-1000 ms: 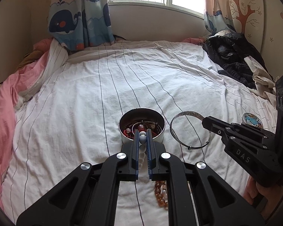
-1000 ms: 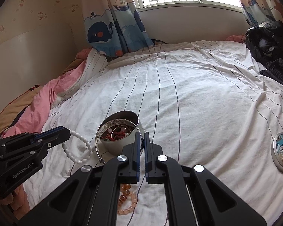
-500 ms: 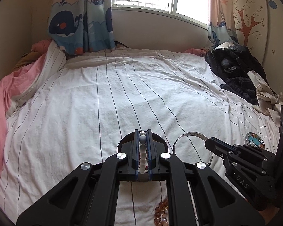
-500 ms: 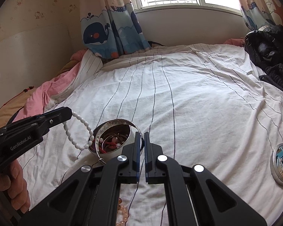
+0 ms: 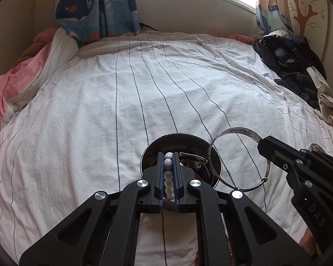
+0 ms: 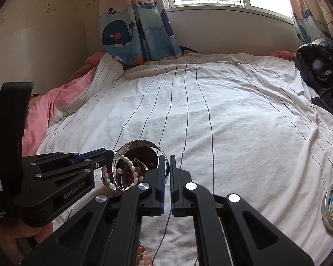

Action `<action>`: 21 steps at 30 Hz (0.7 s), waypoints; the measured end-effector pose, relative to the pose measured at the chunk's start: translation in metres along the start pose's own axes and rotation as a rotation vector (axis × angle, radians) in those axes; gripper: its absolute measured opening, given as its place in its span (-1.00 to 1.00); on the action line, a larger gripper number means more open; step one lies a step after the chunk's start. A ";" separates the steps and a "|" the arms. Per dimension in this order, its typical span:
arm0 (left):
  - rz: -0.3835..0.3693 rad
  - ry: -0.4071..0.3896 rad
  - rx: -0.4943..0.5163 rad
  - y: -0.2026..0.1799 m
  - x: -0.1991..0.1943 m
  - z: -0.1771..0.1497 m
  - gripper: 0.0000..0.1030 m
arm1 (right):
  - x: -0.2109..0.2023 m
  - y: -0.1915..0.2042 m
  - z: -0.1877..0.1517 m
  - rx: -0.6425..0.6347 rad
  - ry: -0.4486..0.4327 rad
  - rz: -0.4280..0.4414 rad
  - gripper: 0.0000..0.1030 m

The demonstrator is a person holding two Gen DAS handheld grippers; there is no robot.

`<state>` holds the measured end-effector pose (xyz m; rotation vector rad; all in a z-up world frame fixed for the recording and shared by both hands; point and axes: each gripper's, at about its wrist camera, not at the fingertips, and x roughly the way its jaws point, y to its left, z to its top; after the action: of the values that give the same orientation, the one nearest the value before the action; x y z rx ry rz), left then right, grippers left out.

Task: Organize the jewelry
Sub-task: 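Open both grippers to drop the bracelet and bangle into the tin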

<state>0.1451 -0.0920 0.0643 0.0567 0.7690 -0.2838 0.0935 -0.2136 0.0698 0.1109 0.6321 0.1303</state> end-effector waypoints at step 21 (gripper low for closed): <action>0.140 -0.023 -0.023 0.038 -0.029 -0.024 -0.19 | 0.043 0.046 0.006 -0.093 0.077 0.039 -0.88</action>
<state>0.1193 -0.0454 0.0653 0.0852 0.7412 -0.1427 0.1276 -0.1619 0.0563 0.0283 0.6998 0.2018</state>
